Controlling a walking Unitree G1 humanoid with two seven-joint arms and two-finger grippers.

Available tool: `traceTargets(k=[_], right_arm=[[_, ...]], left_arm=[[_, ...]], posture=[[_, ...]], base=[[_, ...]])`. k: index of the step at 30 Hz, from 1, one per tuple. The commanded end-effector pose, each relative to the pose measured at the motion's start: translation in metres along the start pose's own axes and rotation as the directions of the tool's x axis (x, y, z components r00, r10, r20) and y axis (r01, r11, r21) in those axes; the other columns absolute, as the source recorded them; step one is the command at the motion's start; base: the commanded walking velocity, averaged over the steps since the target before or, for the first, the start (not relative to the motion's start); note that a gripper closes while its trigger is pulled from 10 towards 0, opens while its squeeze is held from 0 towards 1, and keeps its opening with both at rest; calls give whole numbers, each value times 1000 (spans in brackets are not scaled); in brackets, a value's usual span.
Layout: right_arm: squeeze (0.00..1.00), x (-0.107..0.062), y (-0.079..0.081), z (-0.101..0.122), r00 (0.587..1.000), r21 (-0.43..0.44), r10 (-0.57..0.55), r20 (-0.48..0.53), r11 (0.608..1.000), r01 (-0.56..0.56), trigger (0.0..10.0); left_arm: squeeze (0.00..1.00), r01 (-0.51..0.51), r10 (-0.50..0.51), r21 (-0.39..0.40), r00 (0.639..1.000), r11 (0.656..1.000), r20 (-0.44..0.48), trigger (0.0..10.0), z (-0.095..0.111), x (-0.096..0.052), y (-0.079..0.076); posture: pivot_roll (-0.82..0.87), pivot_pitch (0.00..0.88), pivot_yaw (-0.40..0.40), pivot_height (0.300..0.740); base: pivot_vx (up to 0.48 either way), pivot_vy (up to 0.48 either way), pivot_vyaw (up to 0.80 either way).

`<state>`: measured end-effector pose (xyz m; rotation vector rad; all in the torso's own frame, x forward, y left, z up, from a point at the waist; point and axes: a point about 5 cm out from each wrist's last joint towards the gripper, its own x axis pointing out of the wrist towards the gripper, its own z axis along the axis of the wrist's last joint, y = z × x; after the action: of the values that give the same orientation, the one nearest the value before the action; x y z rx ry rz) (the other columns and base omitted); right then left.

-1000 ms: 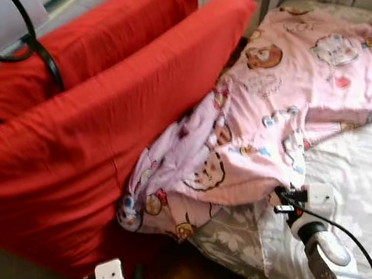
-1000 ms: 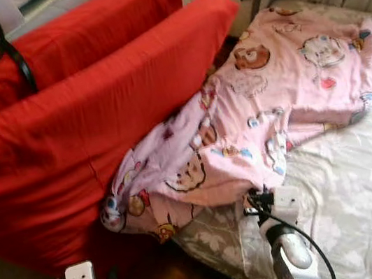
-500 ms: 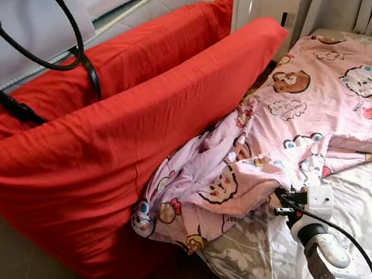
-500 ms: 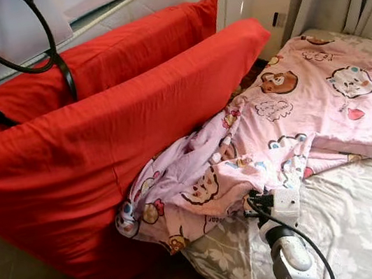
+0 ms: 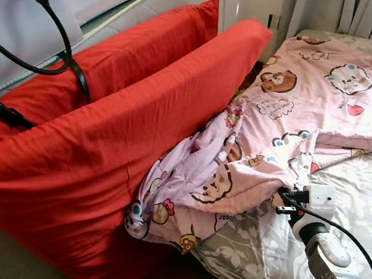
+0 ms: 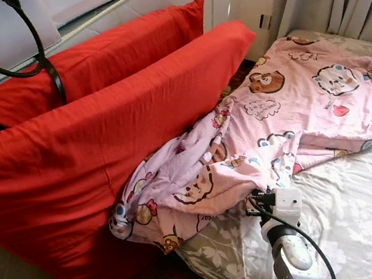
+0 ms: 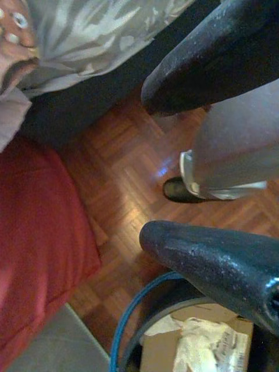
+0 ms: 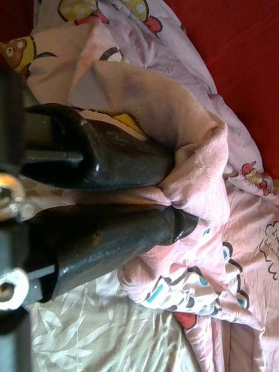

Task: Clean up the room

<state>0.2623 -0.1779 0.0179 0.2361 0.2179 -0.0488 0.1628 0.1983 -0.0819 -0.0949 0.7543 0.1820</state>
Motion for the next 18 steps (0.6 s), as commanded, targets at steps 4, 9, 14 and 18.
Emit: traceTargets(k=[4, 9, 14, 18], right_arm=[[0, 0, 0, 2, 1000, -2, -7, 8, 1000, 7, 10000], [0, -1, -1, 3, 1000, -2, -15, 15, 1000, 15, 10000], [0, 0, -5, 4, 999, -7, -27, 17, 1000, 27, 10000], [0, 0, -3, 4, 1000, -9, -20, 19, 1000, 21, 10000]], left_arm=[[0, -15, 15, -8, 999, 1000, -33, 10000, -8, -3, 8], [0, -13, 13, -8, 999, 1000, -30, 10000, -9, -3, 8], [0, -17, 16, -10, 999, 1000, -34, 10000, -10, -4, 9], [0, -15, 15, -8, 999, 1000, -34, 10000, -10, -4, 9]], posture=[[-86, 168, -27, 736], [-85, 170, -27, 736], [-87, 168, -26, 736], [-82, 167, -26, 736]], base=[[-183, 0, 0], [-266, 0, 0], [-268, 0, 0], [-270, 0, 0]])
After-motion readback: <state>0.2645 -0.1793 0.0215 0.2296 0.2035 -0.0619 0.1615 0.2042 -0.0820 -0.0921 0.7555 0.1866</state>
